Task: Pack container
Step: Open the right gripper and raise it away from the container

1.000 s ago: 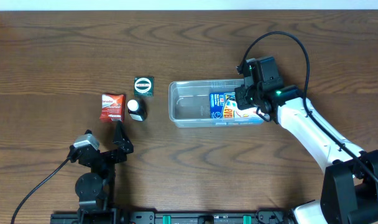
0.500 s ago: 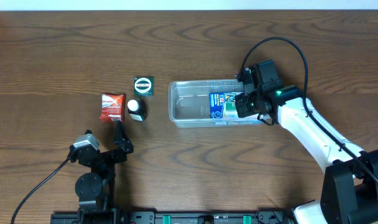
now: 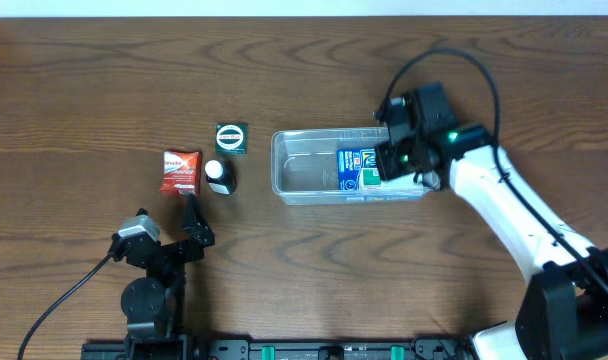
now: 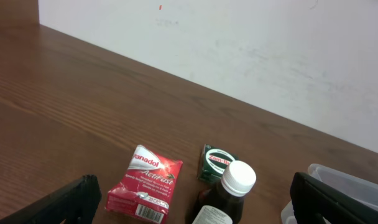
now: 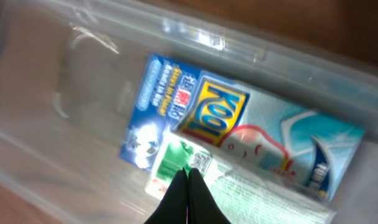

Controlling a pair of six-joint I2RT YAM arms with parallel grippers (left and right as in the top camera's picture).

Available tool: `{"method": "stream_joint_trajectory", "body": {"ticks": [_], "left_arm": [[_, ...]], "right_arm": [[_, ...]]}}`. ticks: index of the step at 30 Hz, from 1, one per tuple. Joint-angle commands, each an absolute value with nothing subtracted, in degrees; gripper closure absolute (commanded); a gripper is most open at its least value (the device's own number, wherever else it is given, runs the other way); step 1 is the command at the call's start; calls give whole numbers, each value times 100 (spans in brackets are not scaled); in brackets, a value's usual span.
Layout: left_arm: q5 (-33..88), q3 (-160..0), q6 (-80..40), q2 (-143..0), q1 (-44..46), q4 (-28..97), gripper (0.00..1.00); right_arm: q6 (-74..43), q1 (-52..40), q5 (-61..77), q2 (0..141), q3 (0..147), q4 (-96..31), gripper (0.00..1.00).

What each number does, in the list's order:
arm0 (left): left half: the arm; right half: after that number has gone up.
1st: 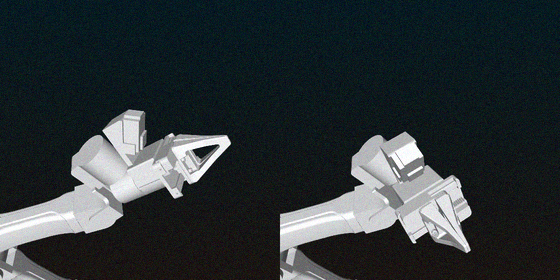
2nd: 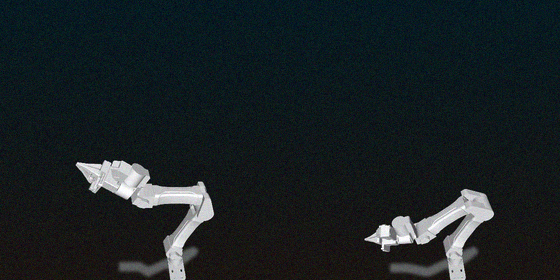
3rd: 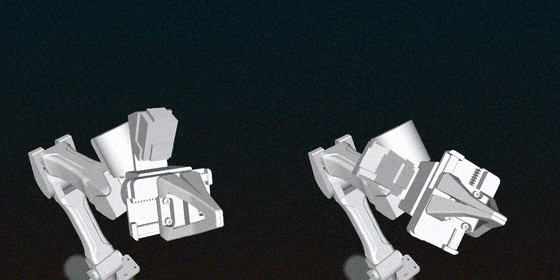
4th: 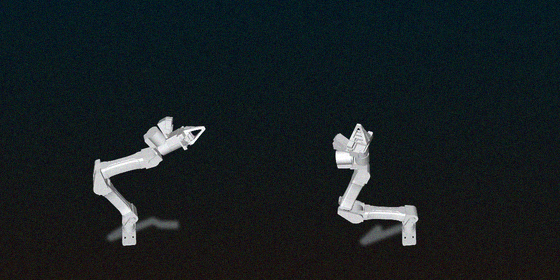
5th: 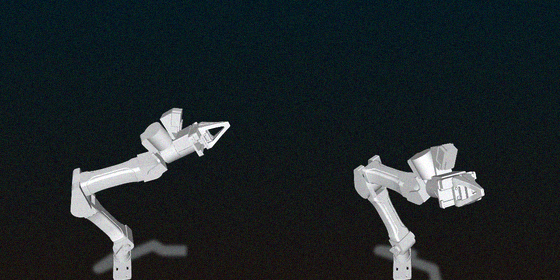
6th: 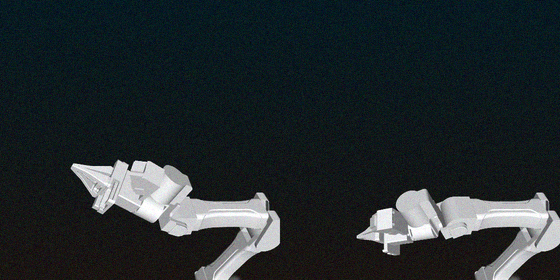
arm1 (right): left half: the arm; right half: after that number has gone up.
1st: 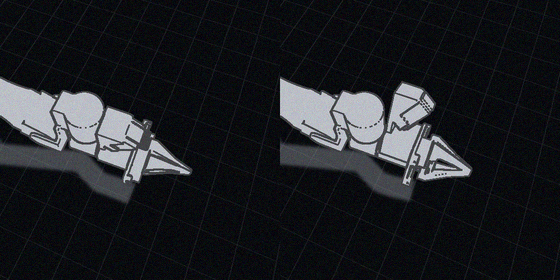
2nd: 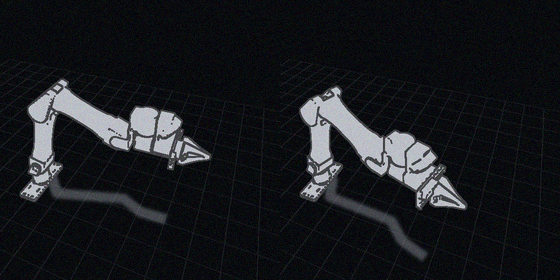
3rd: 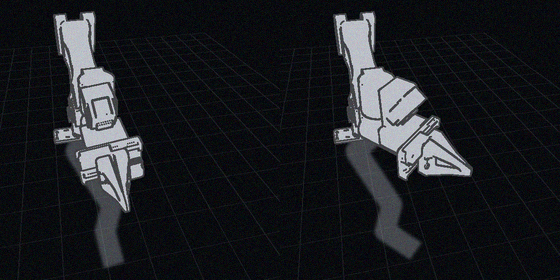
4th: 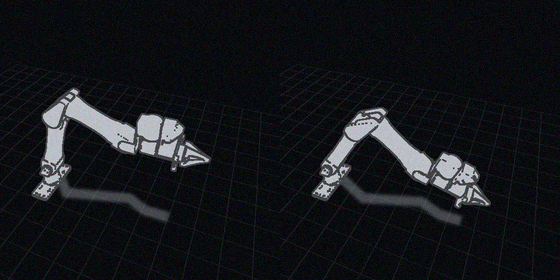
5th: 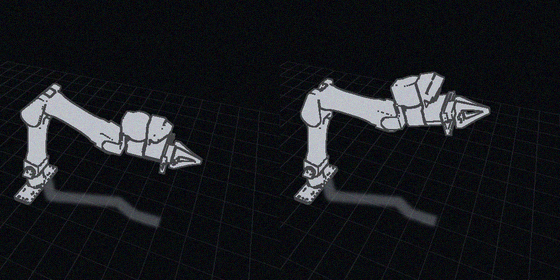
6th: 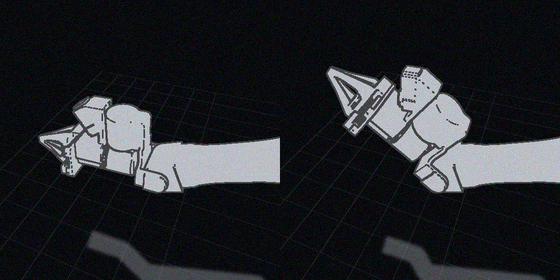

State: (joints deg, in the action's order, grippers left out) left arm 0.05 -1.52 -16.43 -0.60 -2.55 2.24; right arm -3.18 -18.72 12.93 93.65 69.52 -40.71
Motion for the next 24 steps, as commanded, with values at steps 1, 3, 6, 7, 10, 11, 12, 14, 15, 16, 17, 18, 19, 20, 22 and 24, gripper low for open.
{"method": "stream_joint_trajectory", "body": {"ticks": [1, 3, 6, 7, 10, 11, 12, 14, 15, 16, 17, 18, 19, 20, 22, 24], "left_arm": [[-47, -23, -1549, -34, -276, 423, 2], [-47, -23, -1549, -34, -279, 423, 2], [-47, -23, -1549, -34, -276, 421, 2], [-47, -23, -1546, -34, -279, 421, 2], [-47, -23, -1549, -34, -276, 423, 2], [-47, -23, -1549, -34, -276, 421, 2], [-47, -23, -1549, -34, -276, 423, 2], [-47, -23, -1546, -34, -279, 423, 2], [-47, -23, -1546, -34, -279, 423, 2], [-47, -23, -1546, -34, -279, 423, 2], [-47, -23, -1546, -34, -279, 423, 2], [-47, -23, -1546, -34, -279, 423, 2], [-47, -23, -1546, -34, -279, 423, 2], [-47, -23, -1546, -34, -279, 423, 2], [-45, -23, -1549, -34, -276, 421, 2], [-45, -23, -1549, -34, -279, 419, 2]], "right_arm": [[-204, -1732, 1304, 8984, 7813, -4386, 94], [-204, -1535, 1179, 8831, 8213, -4639, 84], [-211, -1107, 987, 8648, 8573, -4825, 62], [-274, -860, 910, 8580, 8632, -4827, 51], [-593, -202, 902, 8512, 8637, -4834, 1], [-668, 14, 902, 8514, 8635, -4886, 1], [-738, 222, 904, 8532, 8624, -4939, 1], [-899, 569, 906, 8549, 8606, -5052, 1], [-919, 701, 906, 8552, 8591, -5098, 1], [-919, 790, 904, 8552, 8569, -5124, 1], [-917, 873, 902, 8552, 8554, -5164, 1], [-917, 947, 902, 8552, 8549, -5218, 1], [-919, 1007, 902, 8552, 8549, -5273, 1], [-915, 1050, 899, 8552, 8549, -5321, 1], [-915, 1103, 897, 8552, 8549, -5446, 1], [-917, 1129, 899, 8552, 8549, -5594, 1]]}}
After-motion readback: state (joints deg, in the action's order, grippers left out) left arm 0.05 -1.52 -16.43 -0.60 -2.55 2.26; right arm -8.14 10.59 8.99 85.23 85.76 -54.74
